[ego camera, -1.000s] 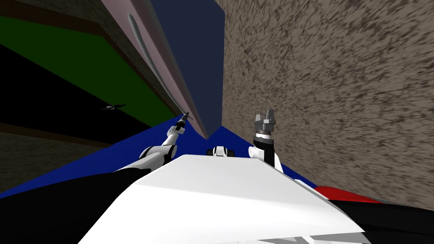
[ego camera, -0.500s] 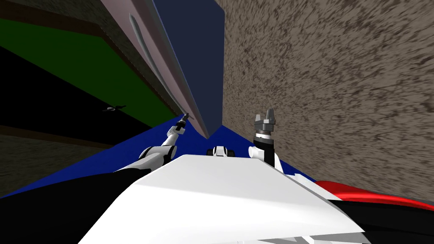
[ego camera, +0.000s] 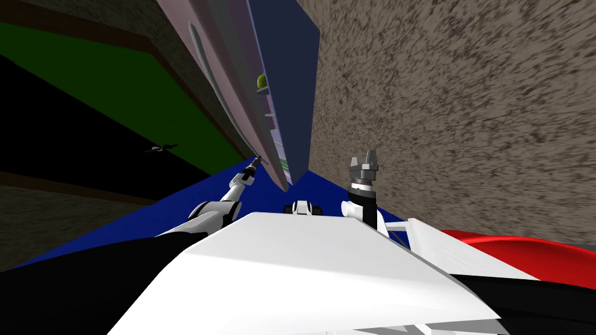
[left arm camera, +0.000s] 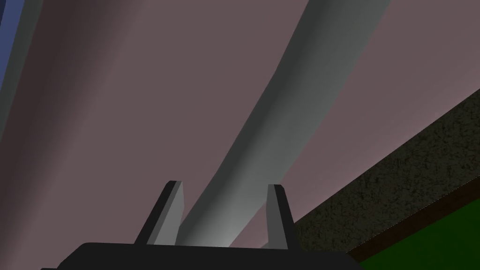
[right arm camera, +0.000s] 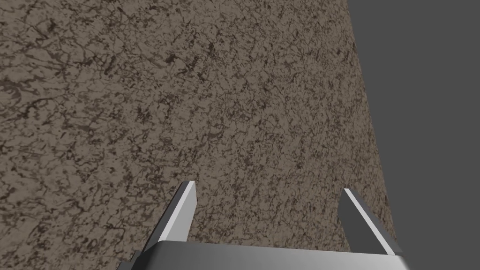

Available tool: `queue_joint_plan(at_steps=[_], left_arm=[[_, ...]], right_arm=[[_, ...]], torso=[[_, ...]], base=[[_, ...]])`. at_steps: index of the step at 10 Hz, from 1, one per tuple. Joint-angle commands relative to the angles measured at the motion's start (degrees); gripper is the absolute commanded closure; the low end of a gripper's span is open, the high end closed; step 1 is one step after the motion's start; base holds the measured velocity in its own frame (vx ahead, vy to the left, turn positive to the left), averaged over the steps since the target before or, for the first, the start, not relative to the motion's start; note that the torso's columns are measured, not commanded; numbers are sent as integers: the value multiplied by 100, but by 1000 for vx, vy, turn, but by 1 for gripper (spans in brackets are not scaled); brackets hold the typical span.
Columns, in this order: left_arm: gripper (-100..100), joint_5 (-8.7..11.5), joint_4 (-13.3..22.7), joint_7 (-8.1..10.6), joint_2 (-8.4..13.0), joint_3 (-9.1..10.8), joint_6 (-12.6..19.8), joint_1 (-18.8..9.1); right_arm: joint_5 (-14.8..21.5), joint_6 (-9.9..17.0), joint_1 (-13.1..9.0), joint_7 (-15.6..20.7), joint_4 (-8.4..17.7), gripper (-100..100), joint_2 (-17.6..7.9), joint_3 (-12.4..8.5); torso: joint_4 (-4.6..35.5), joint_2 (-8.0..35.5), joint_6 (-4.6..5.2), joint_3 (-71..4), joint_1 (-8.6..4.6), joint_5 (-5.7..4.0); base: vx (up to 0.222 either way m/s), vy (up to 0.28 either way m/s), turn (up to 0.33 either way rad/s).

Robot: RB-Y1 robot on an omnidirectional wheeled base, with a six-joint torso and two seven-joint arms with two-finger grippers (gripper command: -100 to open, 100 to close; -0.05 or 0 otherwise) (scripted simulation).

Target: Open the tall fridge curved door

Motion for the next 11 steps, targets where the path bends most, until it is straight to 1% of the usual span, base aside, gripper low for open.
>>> queue_joint_plan(at_steps=[1,3,4,6,7,8,9,10,11], left_arm=[[100,-5,-55,146,123,-72,-91,-61],[100,-46,-150,389,228,-303,-261,-17],[100,-46,-150,389,228,-303,-261,-17],[100,-87,-245,632,334,-535,-430,27],[100,-87,-245,632,334,-535,-430,27],[100,-108,-292,753,386,-651,-515,48],[100,-110,-280,670,345,-618,-460,107],[100,-131,-287,751,383,-680,-566,113],[100,-148,-282,810,410,-734,-660,106]], right_arm=[[0,0,0,0,0,0,0,0],[0,0,0,0,0,0,0,0],[0,0,0,0,0,0,-1,-1],[0,0,0,0,0,0,-1,-1],[0,0,1,0,0,0,-1,-1],[0,0,1,0,0,0,0,0],[0,0,1,0,0,0,0,0],[0,0,2,0,0,0,2,1],[0,0,1,0,-1,0,0,0]], torso=[[6,-16,4,-9,8,-5],[5,-22,9,-14,0,-7],[12,-9,6,-6,34,-2],[1,14,2,8,-12,1],[1,4,13,3,-17,-1],[-6,3,12,0,-57,-5],[-9,22,13,11,-60,-4],[-24,15,14,9,-94,-1],[-21,22,20,11,-30,9]], base=[[-143,253,-32],[-177,314,-95],[-204,322,-51],[-186,340,-65],[-135,264,-55],[-133,265,-49],[-65,138,-8],[-81,261,-116],[-109,384,-200]])
